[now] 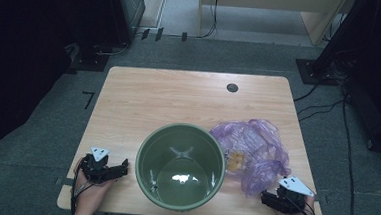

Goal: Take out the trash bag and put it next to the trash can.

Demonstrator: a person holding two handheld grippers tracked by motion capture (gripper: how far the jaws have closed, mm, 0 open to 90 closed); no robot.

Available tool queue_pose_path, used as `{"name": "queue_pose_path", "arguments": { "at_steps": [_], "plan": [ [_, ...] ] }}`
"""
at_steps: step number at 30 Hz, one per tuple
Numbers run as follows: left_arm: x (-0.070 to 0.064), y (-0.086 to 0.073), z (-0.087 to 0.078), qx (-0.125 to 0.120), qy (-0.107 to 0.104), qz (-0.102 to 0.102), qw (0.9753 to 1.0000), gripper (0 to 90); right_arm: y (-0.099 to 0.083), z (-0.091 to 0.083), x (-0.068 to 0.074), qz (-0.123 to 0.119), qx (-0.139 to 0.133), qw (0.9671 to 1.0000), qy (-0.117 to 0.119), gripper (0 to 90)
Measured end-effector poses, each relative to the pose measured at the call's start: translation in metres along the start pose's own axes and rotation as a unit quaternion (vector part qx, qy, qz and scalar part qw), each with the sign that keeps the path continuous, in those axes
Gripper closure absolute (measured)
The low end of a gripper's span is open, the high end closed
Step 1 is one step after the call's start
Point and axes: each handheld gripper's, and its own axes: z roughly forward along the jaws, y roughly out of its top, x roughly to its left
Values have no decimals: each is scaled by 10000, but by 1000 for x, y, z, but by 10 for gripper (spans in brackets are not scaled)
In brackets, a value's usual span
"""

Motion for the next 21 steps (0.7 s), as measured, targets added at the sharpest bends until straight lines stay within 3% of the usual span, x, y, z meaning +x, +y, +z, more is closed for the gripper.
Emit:
{"name": "queue_pose_path", "arguments": {
  "at_steps": [4, 6, 12, 14, 17, 21],
  "plan": [
    [0, 0, 0, 1, 0, 2, 10000, 0, -5, -5, -8, 46, -9, 9999, -153, 153],
    [0, 0, 0, 0, 0, 1, 10000, 0, -6, -7, -10, -57, -117, 9994, -319, 251],
    [0, 0, 0, 0, 2, 2, 10000, 0, 7, 0, -4, -278, -447, 9951, -842, 278],
    [0, 0, 0, 1, 2, 2, 10000, 0, 14, 4, 1, -311, -586, 9932, -952, 359],
    [0, 0, 0, 1, 1, 2, 10000, 0, 23, 11, 8, -390, -777, 9923, -877, 572],
    [0, 0, 0, 0, 2, 1, 10000, 0, 39, 26, 22, -441, -870, 9933, -613, 686]
  ]
}}
